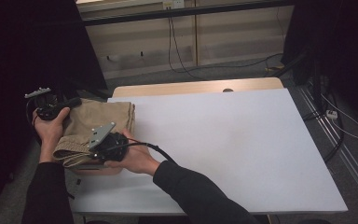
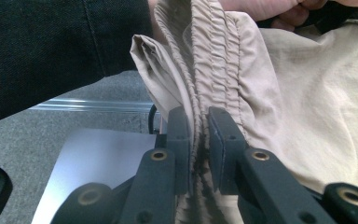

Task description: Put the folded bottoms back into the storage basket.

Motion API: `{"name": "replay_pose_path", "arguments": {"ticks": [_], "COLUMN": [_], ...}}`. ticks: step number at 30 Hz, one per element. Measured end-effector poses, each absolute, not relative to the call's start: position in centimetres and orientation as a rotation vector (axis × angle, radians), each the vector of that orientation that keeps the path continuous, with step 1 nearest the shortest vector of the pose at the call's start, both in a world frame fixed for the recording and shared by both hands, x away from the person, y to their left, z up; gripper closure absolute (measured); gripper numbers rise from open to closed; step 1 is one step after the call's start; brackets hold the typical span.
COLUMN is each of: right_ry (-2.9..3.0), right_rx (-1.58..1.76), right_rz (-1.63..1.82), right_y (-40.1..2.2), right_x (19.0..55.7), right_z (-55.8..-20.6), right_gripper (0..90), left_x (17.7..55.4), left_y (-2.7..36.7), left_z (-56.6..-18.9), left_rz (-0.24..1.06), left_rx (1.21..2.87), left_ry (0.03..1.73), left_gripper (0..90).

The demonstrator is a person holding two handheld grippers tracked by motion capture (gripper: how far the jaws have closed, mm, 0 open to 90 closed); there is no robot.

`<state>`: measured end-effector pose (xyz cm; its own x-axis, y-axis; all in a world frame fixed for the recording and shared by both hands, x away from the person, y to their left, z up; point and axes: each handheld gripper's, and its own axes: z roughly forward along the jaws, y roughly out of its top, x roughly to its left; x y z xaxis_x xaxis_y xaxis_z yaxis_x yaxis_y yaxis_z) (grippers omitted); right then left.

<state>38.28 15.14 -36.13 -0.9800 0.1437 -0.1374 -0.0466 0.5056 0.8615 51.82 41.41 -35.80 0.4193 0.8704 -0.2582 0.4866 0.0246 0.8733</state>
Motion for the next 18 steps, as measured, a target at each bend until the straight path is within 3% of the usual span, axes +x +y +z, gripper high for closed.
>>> {"name": "replay_pose_path", "arguments": {"ticks": [18], "right_ry": [2.551], "right_rx": [0.125], "right_rz": [1.464], "right_y": [16.7], "right_x": [38.2], "right_z": [-37.5], "right_gripper": [79.6], "left_x": [52.3], "left_y": [43.0], "left_z": [-37.6], "left_rz": [0.451], "left_rx": [1.629], "left_ry": [1.242], "left_gripper": [86.6]}}
